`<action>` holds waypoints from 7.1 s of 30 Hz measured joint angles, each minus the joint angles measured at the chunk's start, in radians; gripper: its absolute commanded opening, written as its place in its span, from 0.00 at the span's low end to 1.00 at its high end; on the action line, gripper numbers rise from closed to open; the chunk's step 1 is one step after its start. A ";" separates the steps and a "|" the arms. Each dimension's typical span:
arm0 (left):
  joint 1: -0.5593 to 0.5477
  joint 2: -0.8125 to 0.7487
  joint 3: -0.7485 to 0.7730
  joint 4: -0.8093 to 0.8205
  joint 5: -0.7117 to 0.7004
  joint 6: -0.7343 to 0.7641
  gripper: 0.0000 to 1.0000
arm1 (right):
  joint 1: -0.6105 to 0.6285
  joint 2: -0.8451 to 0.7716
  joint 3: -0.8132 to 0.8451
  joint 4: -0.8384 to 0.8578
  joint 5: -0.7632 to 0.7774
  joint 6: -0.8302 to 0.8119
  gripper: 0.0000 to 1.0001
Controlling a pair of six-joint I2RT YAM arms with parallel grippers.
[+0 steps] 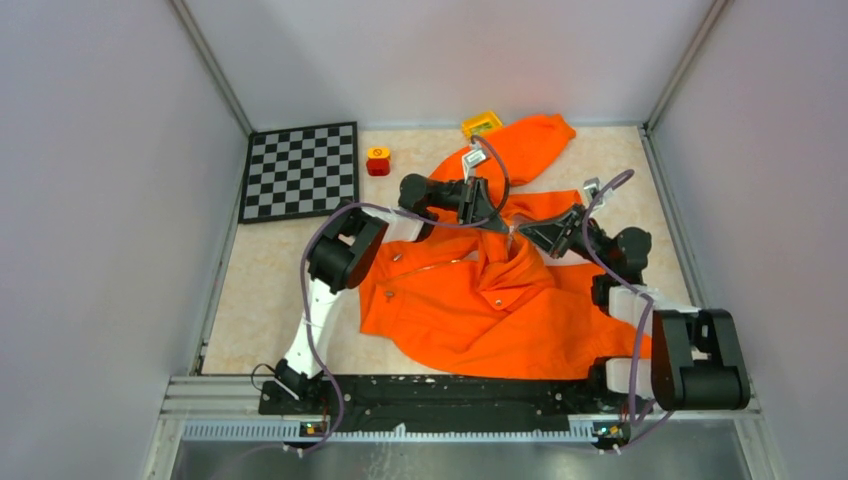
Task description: Zip up the jacket
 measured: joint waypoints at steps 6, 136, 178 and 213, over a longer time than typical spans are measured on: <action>0.000 0.000 -0.014 0.004 0.002 0.007 0.00 | 0.000 0.042 0.000 0.102 -0.026 0.058 0.00; -0.077 -0.627 -0.183 -1.215 -0.175 1.707 0.00 | 0.000 -0.119 -0.059 0.291 -0.038 0.007 0.00; -0.084 -0.564 -0.180 -1.196 -0.131 1.650 0.00 | 0.000 -0.056 -0.059 0.367 -0.060 0.117 0.00; -0.085 -0.565 -0.180 -1.195 -0.136 1.638 0.00 | 0.000 -0.056 -0.061 0.369 -0.041 0.081 0.00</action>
